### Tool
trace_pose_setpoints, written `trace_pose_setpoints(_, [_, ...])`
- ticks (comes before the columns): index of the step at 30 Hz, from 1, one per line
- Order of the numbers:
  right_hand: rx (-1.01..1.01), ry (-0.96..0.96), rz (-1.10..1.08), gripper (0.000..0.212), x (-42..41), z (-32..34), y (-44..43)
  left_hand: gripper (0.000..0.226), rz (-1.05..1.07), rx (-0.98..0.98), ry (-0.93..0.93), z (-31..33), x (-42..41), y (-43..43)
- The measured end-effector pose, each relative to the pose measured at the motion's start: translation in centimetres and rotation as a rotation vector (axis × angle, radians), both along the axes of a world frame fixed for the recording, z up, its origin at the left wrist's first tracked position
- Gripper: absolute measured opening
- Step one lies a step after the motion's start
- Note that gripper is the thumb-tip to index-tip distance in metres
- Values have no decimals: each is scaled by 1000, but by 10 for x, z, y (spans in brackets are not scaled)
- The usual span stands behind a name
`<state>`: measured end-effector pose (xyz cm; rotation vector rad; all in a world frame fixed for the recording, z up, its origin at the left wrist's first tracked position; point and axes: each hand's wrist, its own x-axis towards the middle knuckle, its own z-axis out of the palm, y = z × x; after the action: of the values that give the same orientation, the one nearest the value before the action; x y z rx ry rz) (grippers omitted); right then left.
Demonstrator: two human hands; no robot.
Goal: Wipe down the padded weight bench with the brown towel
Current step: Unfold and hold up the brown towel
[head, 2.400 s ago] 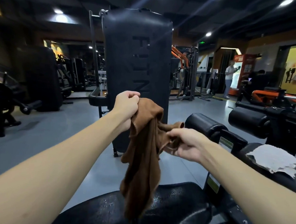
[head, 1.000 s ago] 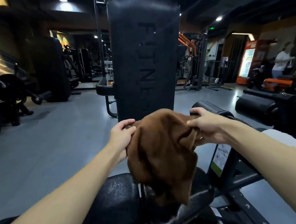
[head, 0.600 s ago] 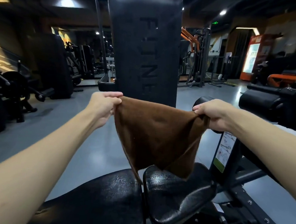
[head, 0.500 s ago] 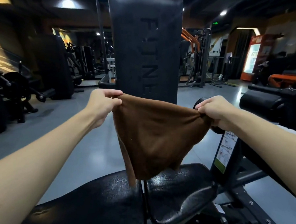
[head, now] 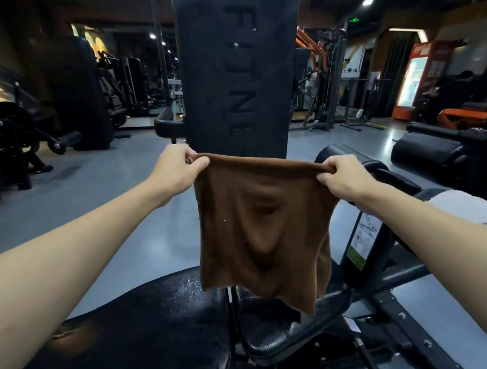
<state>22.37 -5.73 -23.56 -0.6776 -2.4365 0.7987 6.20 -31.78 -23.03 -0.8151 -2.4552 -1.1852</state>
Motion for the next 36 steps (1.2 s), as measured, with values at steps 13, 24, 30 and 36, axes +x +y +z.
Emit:
trace_pose_setpoints(13, [-871,344,34,21,-23,-27,0,39,-257,522,-1006,-54,0,20])
trace_pose_setpoints(24, [-1026,2,67,67,-18,-52,-17,48,-368,469,-1439,-106,27,31])
trace_pose_setpoints(30, [-766,82,29,71,-13,-33,-3,42,-305,462,-1253,-106,36,37])
trace_pose_setpoints(36, [-145,-119,-141,25,-4,-48,18,36,-22,401,-723,-78,2,28])
